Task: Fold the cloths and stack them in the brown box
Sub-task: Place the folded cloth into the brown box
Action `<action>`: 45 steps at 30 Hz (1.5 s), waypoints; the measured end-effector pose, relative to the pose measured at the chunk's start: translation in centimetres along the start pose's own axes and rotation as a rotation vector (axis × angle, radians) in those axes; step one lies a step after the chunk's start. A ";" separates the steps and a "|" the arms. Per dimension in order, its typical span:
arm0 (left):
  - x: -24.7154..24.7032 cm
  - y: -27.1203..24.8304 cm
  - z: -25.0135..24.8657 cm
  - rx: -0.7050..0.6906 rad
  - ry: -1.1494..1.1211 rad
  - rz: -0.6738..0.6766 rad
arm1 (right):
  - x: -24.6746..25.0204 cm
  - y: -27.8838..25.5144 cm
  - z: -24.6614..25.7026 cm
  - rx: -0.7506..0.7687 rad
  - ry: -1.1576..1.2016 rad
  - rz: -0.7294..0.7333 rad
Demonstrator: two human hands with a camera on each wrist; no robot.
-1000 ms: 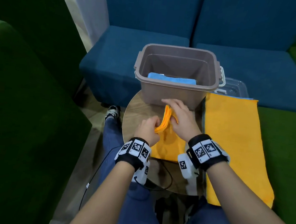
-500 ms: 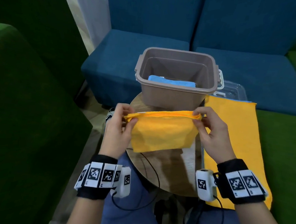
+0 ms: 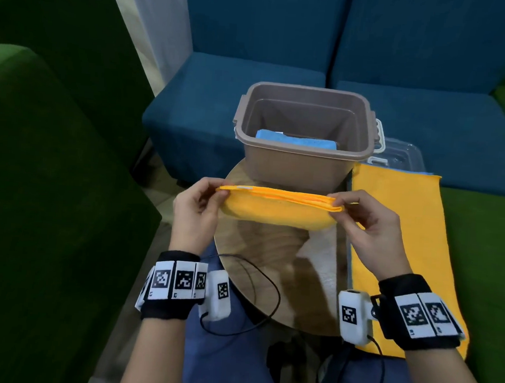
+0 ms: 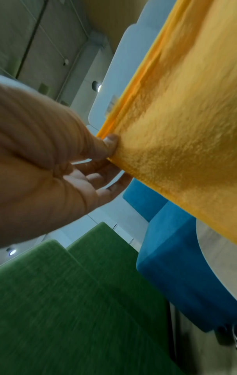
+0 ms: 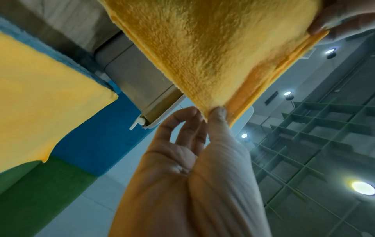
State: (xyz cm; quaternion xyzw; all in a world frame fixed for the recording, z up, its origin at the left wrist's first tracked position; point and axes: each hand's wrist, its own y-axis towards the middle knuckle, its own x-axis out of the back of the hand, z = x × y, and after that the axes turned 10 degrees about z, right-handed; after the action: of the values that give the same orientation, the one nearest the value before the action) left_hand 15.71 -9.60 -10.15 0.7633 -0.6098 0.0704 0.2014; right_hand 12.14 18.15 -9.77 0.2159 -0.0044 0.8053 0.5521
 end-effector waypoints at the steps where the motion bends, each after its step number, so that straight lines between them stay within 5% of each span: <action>1: 0.1 0.0 0.1 0.003 -0.006 -0.001 | 0.1 -0.1 0.0 -0.003 0.017 -0.005; 13: -0.5 0.1 0.6 0.009 0.039 -0.012 | 0.8 0.6 -0.2 -0.119 -0.064 0.100; 23: -0.3 0.3 1.1 0.049 -0.037 0.117 | 0.8 1.0 -0.7 -0.104 -0.235 -0.055; 35: -0.9 6.3 -0.1 0.021 0.255 0.137 | 0.5 5.7 -0.6 -0.012 -0.353 -0.140; 37: -1.0 5.7 1.4 0.070 0.291 0.250 | 0.2 4.4 -1.5 -0.130 -0.316 -0.033; 42: -1.5 1.2 7.1 0.276 0.425 0.681 | -1.9 -0.8 -5.5 -0.478 -0.409 0.611; 45: -1.3 -0.5 8.3 0.343 0.391 0.793 | -2.6 -2.4 -5.8 -0.501 -0.393 0.677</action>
State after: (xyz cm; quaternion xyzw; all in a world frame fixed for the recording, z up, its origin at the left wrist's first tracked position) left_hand 14.75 -11.61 -18.27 0.4661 -0.7845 0.3839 0.1412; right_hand 13.08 18.21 -16.52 0.2108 -0.3735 0.8582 0.2822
